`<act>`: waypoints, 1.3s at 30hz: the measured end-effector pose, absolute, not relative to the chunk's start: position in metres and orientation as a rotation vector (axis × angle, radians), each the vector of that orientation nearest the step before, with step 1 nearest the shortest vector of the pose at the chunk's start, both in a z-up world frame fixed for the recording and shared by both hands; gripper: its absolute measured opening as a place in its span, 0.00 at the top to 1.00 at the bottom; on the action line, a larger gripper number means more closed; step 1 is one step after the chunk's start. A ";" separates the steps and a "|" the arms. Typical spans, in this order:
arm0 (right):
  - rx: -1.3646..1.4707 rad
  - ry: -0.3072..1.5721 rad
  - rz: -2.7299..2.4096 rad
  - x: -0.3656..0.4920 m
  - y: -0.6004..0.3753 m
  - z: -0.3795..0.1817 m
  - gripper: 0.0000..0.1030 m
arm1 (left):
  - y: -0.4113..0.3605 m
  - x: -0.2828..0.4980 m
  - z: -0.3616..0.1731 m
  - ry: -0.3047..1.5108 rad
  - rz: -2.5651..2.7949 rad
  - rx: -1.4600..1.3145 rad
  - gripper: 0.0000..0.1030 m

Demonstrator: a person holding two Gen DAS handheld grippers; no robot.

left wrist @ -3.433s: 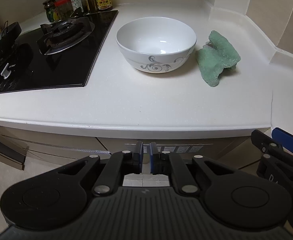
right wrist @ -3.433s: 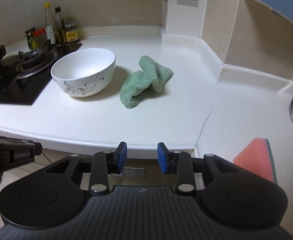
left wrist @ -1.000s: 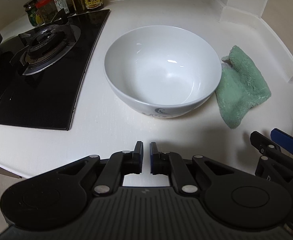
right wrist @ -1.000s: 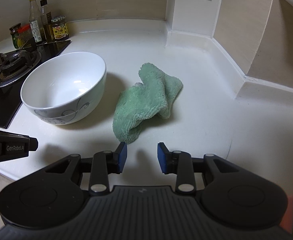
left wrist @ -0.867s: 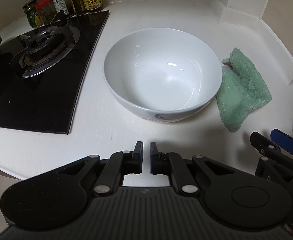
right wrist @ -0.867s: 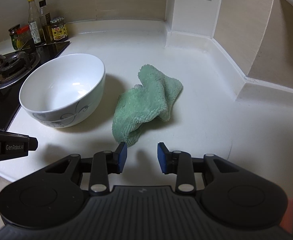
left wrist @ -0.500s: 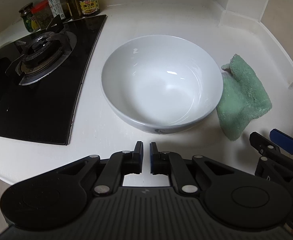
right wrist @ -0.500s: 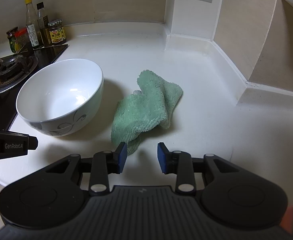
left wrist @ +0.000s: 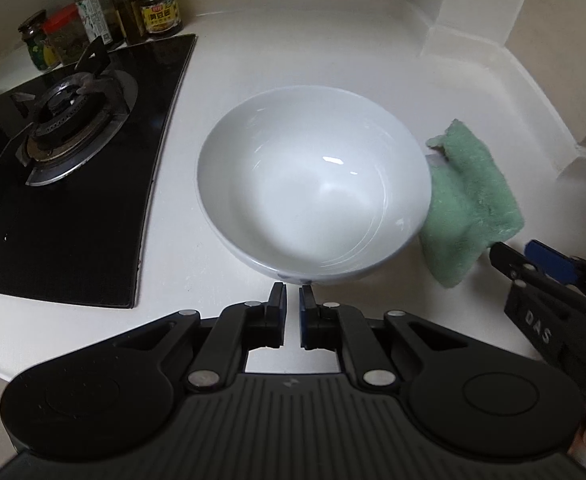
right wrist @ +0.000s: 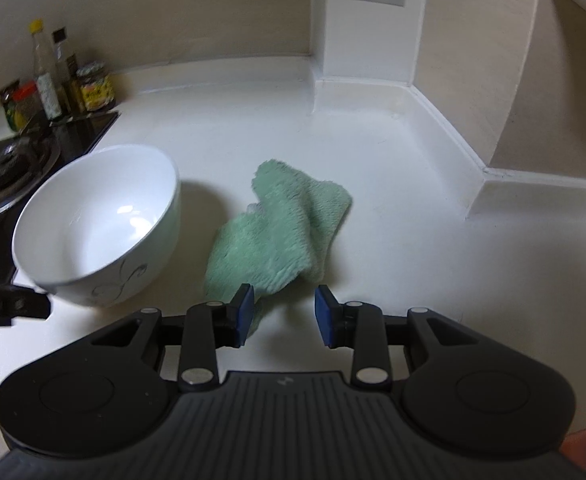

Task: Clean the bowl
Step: 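Grasp the green towel with the right gripper and lift it, then carry the green towel into the white bowl with the right gripper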

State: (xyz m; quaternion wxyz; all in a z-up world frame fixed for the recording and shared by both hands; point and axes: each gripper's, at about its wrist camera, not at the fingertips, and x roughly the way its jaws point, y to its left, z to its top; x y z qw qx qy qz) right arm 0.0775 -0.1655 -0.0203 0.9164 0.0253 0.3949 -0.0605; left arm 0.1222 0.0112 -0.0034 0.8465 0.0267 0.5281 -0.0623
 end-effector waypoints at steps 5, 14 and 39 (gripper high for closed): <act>0.094 0.799 -0.136 0.085 -0.173 -0.020 0.72 | 0.018 0.121 -0.005 1.131 -0.127 0.062 0.94; 0.121 0.810 -0.145 0.106 -0.174 -0.033 0.72 | 0.028 0.119 -0.003 1.120 -0.110 0.065 0.94; 0.063 0.445 0.221 0.108 -0.148 0.097 0.90 | 0.081 0.126 0.005 1.082 -0.059 0.006 0.94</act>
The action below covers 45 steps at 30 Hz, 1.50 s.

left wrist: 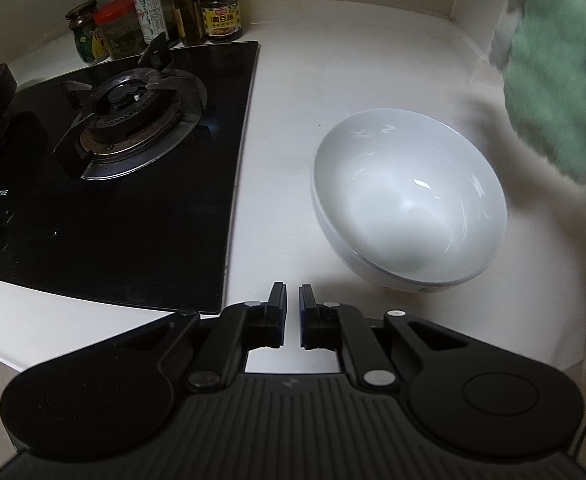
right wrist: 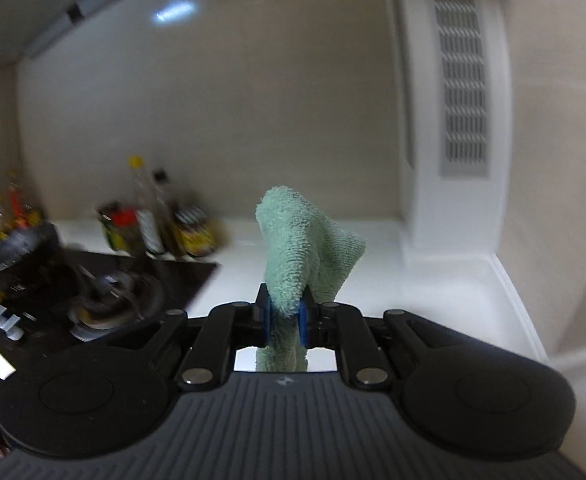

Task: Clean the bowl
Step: 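Carry the green towel into the white bowl with the right gripper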

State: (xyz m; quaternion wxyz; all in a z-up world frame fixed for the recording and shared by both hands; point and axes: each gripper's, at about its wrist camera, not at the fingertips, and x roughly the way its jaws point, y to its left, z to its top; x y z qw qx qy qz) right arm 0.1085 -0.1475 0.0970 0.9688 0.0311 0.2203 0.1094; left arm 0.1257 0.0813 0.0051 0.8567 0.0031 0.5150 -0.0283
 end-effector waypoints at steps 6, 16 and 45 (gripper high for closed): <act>0.058 0.581 0.344 0.125 -0.118 0.092 0.90 | 0.101 0.129 0.007 1.066 -0.052 -0.014 0.94; -0.174 0.941 0.365 0.181 -0.058 0.006 0.88 | 0.114 0.145 0.006 1.045 -0.052 -0.075 0.94; -0.350 0.947 0.622 0.192 -0.070 0.021 0.82 | 0.101 0.176 0.011 1.072 -0.067 -0.276 0.95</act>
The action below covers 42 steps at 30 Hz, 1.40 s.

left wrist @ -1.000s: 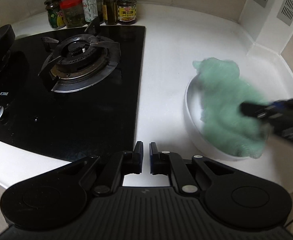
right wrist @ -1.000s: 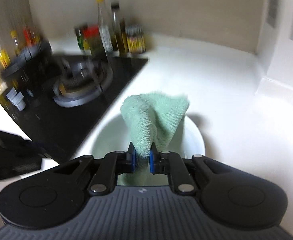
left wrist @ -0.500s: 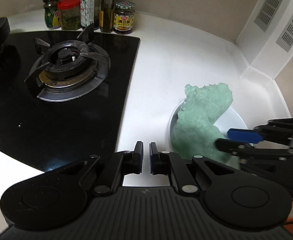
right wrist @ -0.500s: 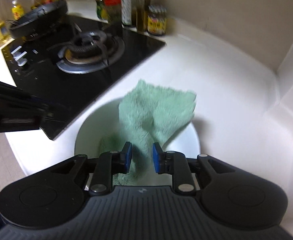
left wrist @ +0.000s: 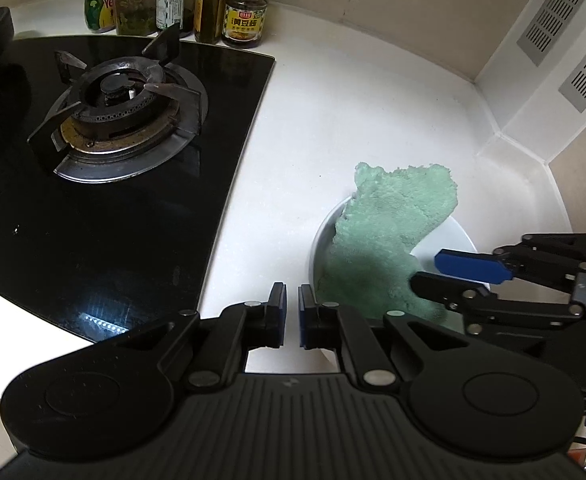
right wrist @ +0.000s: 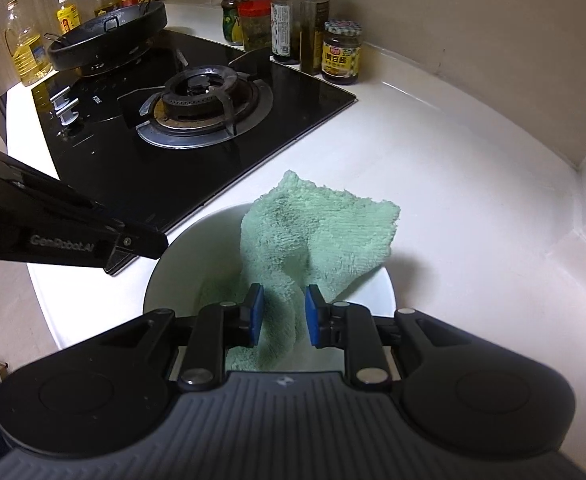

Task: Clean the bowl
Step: 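Carry the green towel into the white bowl with the right gripper, then wipe inside the bowl with the towel in the right gripper while the left gripper holds the bowl rim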

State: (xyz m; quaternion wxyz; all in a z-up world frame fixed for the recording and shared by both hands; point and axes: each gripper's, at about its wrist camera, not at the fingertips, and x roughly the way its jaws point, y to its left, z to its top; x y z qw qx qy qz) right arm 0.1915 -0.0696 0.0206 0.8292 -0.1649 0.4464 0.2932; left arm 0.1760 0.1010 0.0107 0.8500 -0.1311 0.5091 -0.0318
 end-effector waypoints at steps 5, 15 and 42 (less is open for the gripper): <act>-0.358 0.945 0.640 0.194 -0.065 0.017 0.82 | 0.100 0.180 0.012 1.081 -0.093 -0.289 0.95; -0.371 0.957 0.641 0.198 -0.062 0.010 0.82 | 0.095 0.200 -0.008 1.141 -0.091 -0.309 0.90; -0.570 1.171 1.369 0.219 -0.048 -0.018 0.88 | 0.084 0.229 -0.018 1.078 -0.114 -0.176 0.77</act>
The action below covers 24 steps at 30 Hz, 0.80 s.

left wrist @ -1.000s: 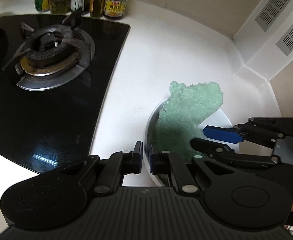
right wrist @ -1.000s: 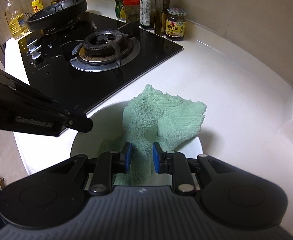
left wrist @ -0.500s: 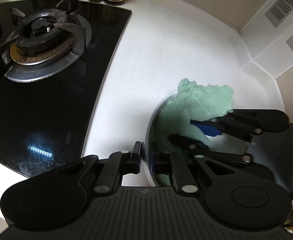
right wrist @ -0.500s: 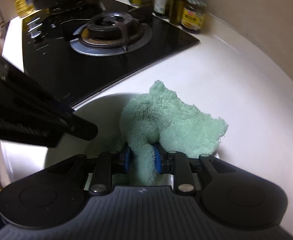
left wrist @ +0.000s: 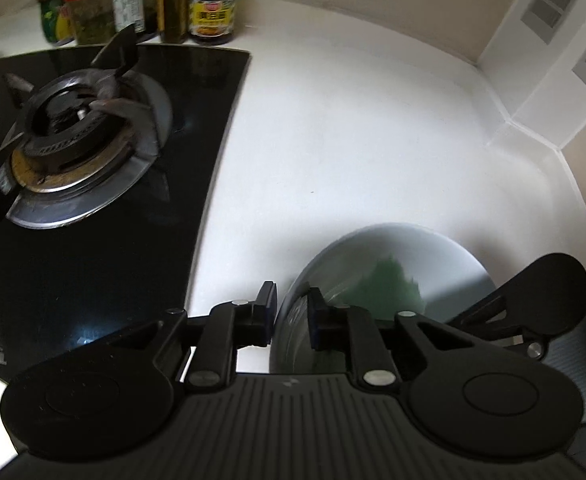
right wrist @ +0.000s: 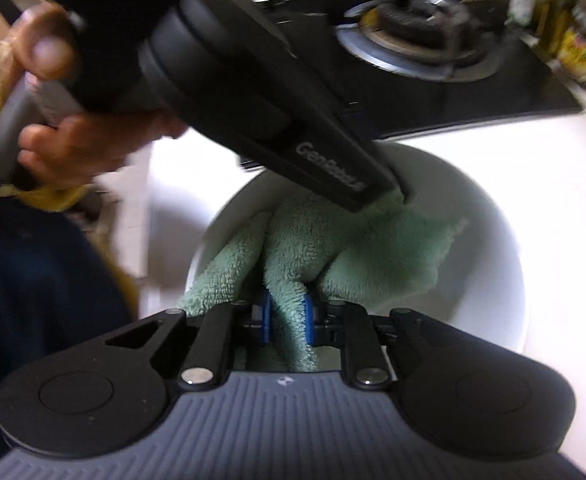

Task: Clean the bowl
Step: 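Wipe inside the bowl with the towel in the right gripper while the left gripper holds the bowl rim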

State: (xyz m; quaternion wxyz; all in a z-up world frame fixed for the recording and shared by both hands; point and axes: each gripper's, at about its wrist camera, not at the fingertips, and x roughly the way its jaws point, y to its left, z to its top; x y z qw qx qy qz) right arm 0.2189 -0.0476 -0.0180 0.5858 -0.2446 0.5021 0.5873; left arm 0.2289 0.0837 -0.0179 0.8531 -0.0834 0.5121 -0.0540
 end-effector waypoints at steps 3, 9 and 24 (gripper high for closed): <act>-0.488 1.179 1.432 0.224 -0.067 0.003 0.90 | 0.083 0.230 -0.018 1.078 -0.127 -0.167 0.77; -0.645 0.938 1.211 0.211 -0.085 0.040 0.90 | 0.092 0.238 -0.016 1.142 -0.159 -0.195 0.85; -1.527 0.627 0.953 0.169 -0.023 -0.043 0.90 | 0.092 0.221 -0.015 1.199 -0.191 -0.086 0.84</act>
